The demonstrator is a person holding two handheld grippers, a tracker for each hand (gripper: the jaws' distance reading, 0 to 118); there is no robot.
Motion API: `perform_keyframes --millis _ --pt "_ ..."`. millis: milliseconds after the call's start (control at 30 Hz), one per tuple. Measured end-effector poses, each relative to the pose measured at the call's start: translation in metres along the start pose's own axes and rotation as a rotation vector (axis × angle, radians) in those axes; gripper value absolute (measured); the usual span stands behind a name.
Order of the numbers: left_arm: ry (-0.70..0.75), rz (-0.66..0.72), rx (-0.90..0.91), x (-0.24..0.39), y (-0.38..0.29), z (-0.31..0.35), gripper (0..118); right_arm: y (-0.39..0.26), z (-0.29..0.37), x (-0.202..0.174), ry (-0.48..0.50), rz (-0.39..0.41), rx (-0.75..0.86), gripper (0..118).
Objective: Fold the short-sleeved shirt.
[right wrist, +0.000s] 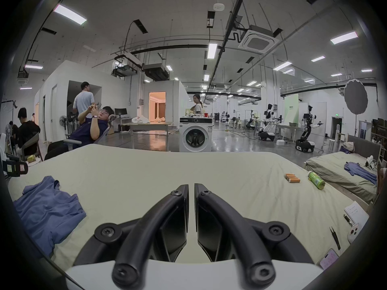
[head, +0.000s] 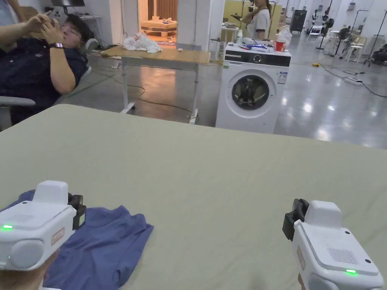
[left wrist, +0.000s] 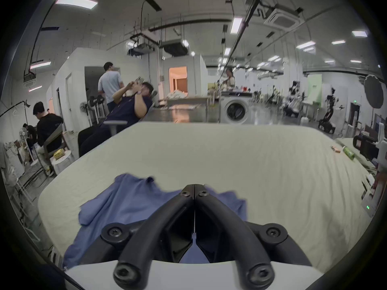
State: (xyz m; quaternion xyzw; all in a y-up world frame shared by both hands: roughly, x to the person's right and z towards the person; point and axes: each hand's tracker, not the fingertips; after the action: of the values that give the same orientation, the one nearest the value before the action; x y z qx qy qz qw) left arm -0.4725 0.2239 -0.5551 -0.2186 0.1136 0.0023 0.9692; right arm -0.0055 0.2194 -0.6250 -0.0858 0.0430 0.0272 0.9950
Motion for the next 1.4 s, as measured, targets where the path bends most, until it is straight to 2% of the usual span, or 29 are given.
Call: perform_keyframes --millis 100,167,233,300,333,367,400,433,533,667,733,800,833,867,900,933,1033,1100,1200,1300,1400 --pt "0.003 0.075 -0.1 -0.042 -0.012 -0.003 0 -0.004 -0.003 -0.008 0.03 0.007 -0.012 5" --pt "0.01 0.101 -0.181 -0.045 -0.021 0.01 0 -0.008 -0.005 -0.013 0.043 0.014 -0.018 5" --pt "-0.001 0.117 -0.264 -0.059 -0.033 0.005 11 -0.01 -0.007 -0.017 0.051 0.014 -0.027 5" --pt "-0.059 0.138 -0.351 -0.064 -0.043 0.002 36 -0.013 -0.009 -0.021 0.062 0.016 -0.037 5" --pt "-0.076 0.153 -0.404 -0.066 -0.05 -0.003 52 -0.014 -0.009 -0.023 0.065 0.02 -0.041 5" --pt "-0.086 0.169 -0.442 -0.067 -0.057 -0.006 74 -0.015 -0.01 -0.024 0.066 0.023 -0.045 5" --pt "-0.089 0.167 -0.496 -0.068 -0.061 -0.013 83 -0.017 -0.009 -0.025 0.069 0.023 -0.05 5" --pt "-0.092 0.165 -0.503 -0.066 -0.068 -0.016 86 -0.018 -0.009 -0.026 0.073 0.023 -0.053 5" --pt "-0.098 0.168 -0.571 -0.058 -0.083 -0.026 86 -0.024 -0.009 -0.027 0.078 0.031 -0.064 5" --pt "-0.034 -0.013 -0.529 -0.036 -0.093 -0.029 83 -0.028 -0.008 -0.025 0.076 0.045 -0.082 5" --pt "-0.021 -0.044 -0.518 -0.023 -0.091 -0.023 80 -0.03 -0.006 -0.023 0.07 0.043 -0.086 5" --pt "-0.04 -0.058 -0.49 -0.023 -0.089 -0.022 59 -0.03 -0.005 -0.022 0.064 0.039 -0.088 5" --pt "-0.045 -0.07 -0.48 -0.018 -0.09 -0.02 43 -0.031 -0.004 -0.021 0.061 0.032 -0.09 5" --pt "-0.029 -0.084 -0.475 -0.014 -0.091 -0.019 21 -0.031 -0.003 -0.021 0.06 0.023 -0.091 5" --pt "-0.011 -0.094 -0.471 -0.01 -0.093 -0.02 7 -0.032 -0.002 -0.02 0.059 0.012 -0.094 5" --pt "-0.006 -0.089 -0.472 -0.017 -0.096 -0.022 0 -0.032 -0.001 -0.019 0.06 0.007 -0.094 5" --pt "0.002 0.016 -0.468 -0.025 -0.089 -0.02 0 -0.033 0.002 -0.02 0.057 0.012 -0.093 5" --pt "-0.01 0.034 -0.438 -0.034 -0.087 -0.017 0 -0.032 0.004 -0.02 0.057 0.011 -0.089 5" --pt "-0.022 0.065 -0.361 -0.044 -0.08 -0.017 0 -0.031 0.005 -0.018 0.056 0.005 -0.081 5" --pt "-0.06 0.162 -0.273 -0.055 -0.061 -0.005 0 -0.029 0.007 -0.016 0.054 0.002 -0.075 5" --pt "-0.05 0.147 -0.198 -0.054 -0.043 0.007 0 -0.026 0.008 -0.014 0.05 -0.001 -0.071 5"
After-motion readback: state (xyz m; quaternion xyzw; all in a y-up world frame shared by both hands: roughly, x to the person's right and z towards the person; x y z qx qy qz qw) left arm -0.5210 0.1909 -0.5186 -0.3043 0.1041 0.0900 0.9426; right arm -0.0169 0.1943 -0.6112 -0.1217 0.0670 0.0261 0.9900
